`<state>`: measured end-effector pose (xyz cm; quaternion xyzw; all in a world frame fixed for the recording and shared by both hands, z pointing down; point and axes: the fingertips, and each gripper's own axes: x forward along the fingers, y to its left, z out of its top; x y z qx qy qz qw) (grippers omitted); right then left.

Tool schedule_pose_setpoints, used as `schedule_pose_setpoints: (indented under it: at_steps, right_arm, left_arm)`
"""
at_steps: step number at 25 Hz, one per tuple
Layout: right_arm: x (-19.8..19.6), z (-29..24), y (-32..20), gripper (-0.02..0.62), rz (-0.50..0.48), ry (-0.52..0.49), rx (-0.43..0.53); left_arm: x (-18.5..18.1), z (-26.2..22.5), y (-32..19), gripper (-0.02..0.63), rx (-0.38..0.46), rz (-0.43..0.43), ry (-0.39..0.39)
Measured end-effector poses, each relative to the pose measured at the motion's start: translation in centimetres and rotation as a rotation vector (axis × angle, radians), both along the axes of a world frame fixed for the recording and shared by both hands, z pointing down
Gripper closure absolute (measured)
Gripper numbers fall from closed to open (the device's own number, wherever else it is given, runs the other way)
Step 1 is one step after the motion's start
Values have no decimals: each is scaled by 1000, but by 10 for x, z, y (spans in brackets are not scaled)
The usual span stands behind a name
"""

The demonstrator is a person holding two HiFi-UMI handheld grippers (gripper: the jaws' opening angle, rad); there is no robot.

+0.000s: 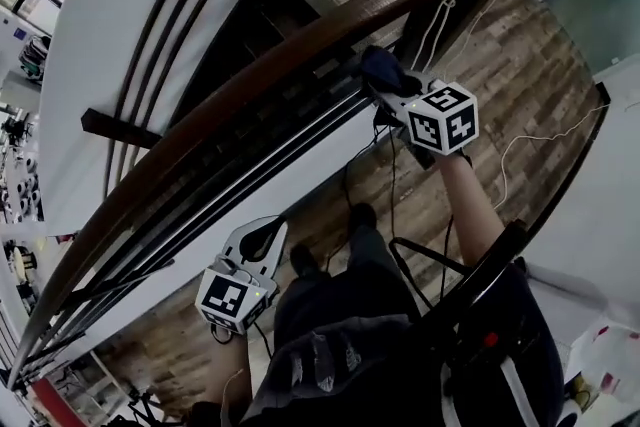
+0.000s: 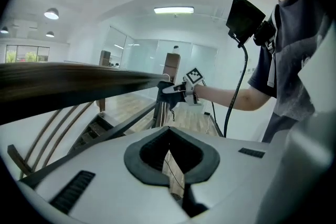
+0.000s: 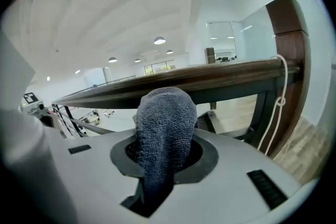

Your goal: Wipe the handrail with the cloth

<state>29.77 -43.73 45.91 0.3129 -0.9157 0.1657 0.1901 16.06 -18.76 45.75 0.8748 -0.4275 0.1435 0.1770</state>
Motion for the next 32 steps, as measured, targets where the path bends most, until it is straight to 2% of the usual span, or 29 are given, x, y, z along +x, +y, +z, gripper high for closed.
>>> schedule_pose_setpoints:
  at_steps: [4,6,8,11,15,18,20,23,28,32]
  right_arm:
    - [-48,-29,99,518,-83,-49,4]
    - [-75,-49,143,518,-151,-74,32]
    - [-103,-70,189,518,-247,-143,39]
    - [-137,-87,255,518,-421,-214,39]
    - [-151,-94,325,518,-609,-270,57]
    - [-157,-114,364,518,-716,-338,80]
    - [-159,-125,384,518,-786,-371,126]
    - [-168,-136,401,518,-879,-380,182]
    - [-190,-152,445,518,-973,-353,237]
    - [-223,-158,475,518,-964,-327,246]
  left_arm:
    - [-37,-17,38,600,50,29,37]
    - [-47,-32,53,600,82,31,69]
    - [-55,-48,61,600,124,16,95]
    - [-66,-68,68,600,182,-67,105]
    - [-77,-84,98,600,251,-179,72]
    - [-86,-106,130,600,274,-244,58]
    - [-86,-117,149,600,276,-250,32]
    - [-90,-128,173,600,277,-283,-14]
    - [-110,-139,226,600,290,-358,90]
    - [-141,-131,253,600,261,-371,124]
